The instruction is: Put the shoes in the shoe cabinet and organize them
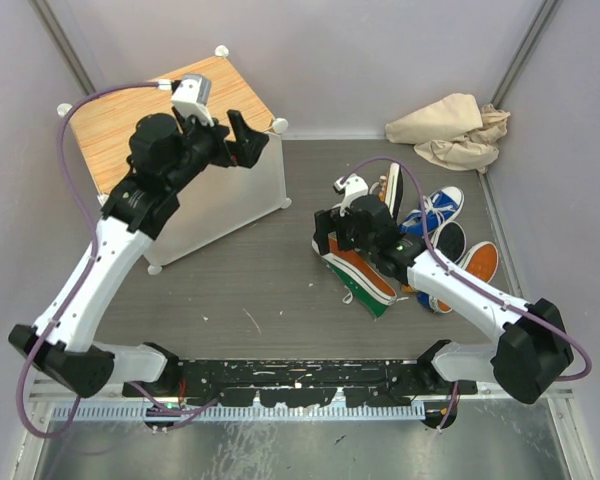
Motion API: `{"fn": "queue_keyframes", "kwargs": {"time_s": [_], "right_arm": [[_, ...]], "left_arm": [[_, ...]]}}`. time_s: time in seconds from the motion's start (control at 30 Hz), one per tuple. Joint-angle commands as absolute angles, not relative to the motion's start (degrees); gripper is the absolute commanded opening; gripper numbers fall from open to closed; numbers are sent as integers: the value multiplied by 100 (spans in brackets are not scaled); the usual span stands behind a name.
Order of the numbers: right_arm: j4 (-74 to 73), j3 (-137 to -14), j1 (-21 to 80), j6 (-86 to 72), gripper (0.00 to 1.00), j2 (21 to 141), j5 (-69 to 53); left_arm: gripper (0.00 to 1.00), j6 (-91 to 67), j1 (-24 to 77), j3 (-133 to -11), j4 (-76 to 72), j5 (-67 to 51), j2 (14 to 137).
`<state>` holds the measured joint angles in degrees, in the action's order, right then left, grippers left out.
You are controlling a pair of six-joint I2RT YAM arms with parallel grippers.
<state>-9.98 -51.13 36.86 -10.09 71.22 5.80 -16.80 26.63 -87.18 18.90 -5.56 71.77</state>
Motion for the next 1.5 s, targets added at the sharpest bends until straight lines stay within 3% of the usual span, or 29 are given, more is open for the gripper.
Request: {"fn": "queue_keyframes", "kwargs": {"time_s": [0.0, 0.47, 0.97, 1.47], "right_arm": [[-800, -5304, 3542, -888, 100, 7154, 440], [-669, -5018, 3344, -748, 100, 7222, -215], [-654, -4926, 3331, -688, 100, 7210, -490], [-604, -4876, 3313, -710, 100, 7207, -536]], "left_arm": [[99, -1371, 2672, -9244, 1039, -156, 7786], [98, -714, 2663, -8793, 265, -309, 8412], [98, -142, 2667, -8471, 845, -518, 8267], [98, -782, 2663, -7408, 1073, -2415, 7000]]}}
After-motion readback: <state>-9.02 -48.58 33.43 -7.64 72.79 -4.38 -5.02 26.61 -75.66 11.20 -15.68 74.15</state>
